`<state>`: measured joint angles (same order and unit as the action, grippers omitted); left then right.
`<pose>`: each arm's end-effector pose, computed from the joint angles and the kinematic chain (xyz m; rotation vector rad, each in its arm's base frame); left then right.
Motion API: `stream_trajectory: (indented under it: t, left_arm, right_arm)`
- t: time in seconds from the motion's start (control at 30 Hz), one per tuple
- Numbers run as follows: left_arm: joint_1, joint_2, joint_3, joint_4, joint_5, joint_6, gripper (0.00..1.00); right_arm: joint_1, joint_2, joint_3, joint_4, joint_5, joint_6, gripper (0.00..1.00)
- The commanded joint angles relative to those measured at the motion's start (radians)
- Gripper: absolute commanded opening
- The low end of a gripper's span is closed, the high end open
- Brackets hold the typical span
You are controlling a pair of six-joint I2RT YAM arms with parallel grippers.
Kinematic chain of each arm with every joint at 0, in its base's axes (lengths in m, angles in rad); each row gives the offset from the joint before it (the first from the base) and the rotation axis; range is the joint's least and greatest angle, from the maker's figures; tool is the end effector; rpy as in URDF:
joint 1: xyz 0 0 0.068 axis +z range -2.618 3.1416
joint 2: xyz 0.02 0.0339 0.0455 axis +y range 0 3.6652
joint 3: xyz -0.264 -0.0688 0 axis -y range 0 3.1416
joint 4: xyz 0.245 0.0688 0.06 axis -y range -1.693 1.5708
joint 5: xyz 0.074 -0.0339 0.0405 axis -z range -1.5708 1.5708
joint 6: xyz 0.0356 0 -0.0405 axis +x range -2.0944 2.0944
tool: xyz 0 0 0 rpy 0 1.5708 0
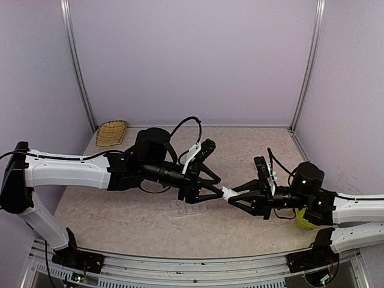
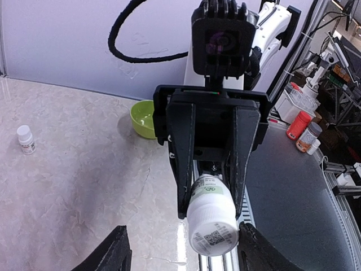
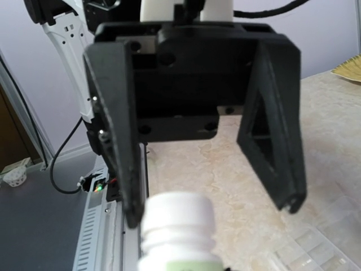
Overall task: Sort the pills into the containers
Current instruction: Unscrew the lid of the pill bottle from the pill bottle.
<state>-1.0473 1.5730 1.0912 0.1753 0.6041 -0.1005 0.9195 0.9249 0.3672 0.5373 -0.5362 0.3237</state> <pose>0.1644 -0.3253 0.2860 1.3190 1.5731 -1.3195 0.1100 0.1743 0.2434 -0.9430 1.5013 1.3591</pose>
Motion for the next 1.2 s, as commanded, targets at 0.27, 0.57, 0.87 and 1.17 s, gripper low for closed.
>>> stream_trajectory:
  t: [0.27,0.57,0.87,1.17]
  left_arm:
    - [-0.01,0.013,0.037,-0.013,0.031,0.021,0.55]
    - [-0.018,0.018,0.046,-0.008,0.055,0.03,0.33]
    - [-0.022,0.016,0.04,-0.016,0.049,0.031,0.1]
    - [-0.018,0.031,0.044,-0.015,0.005,-0.014,0.02]
  right_arm:
    - [-0.008,-0.003,0.007,0.003,0.002,-0.024,0.18]
    - [-0.007,0.008,0.013,-0.007,0.014,-0.025,0.17]
    - [-0.008,-0.008,0.005,-0.011,0.045,-0.029,0.16]
    - [-0.007,-0.01,-0.007,-0.004,0.069,-0.035,0.15]
